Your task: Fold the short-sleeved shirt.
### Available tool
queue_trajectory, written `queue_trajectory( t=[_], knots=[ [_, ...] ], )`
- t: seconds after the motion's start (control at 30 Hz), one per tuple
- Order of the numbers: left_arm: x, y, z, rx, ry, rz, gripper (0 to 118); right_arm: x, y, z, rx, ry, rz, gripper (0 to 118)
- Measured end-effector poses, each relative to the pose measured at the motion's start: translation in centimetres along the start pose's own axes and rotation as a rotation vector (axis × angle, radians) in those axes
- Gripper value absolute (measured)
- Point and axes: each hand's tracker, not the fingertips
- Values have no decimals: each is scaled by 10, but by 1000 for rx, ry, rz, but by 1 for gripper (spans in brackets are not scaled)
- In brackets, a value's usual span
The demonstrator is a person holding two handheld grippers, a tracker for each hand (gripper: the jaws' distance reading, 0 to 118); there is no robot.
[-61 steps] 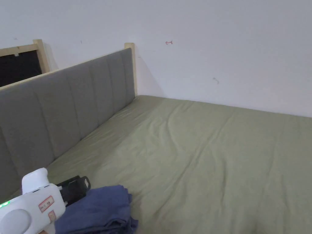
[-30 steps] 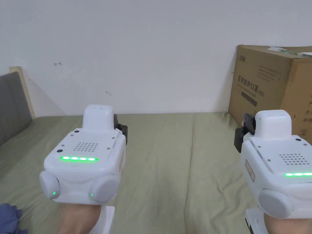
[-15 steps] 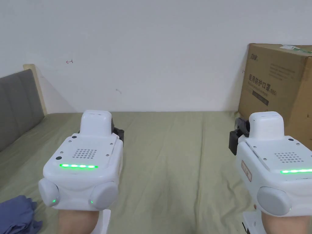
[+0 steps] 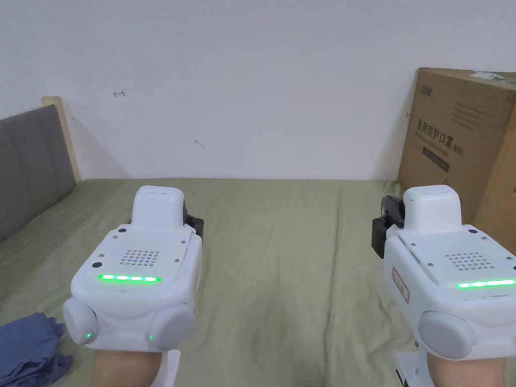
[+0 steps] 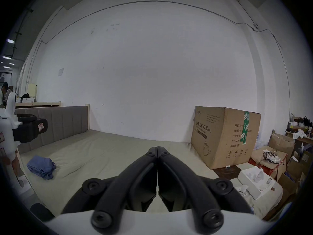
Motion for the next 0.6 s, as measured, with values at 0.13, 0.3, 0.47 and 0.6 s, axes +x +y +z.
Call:
queue_trajectory(
  t=[0.13,0.3,0.47,0.6],
  knots=[
    [0,-2,0,-3,-1,2,1,-5,1,1,7,10,1,0],
    [-3,-2,1,4,14,0,1,-5,1,0,4,7,-2,0],
    [-6,-4,1,3,22,1,1,-6,1,0,5,7,6,0],
    [-6,-4,1,3,23,-6,1,-6,2,2,11,4,13,0]
  ],
)
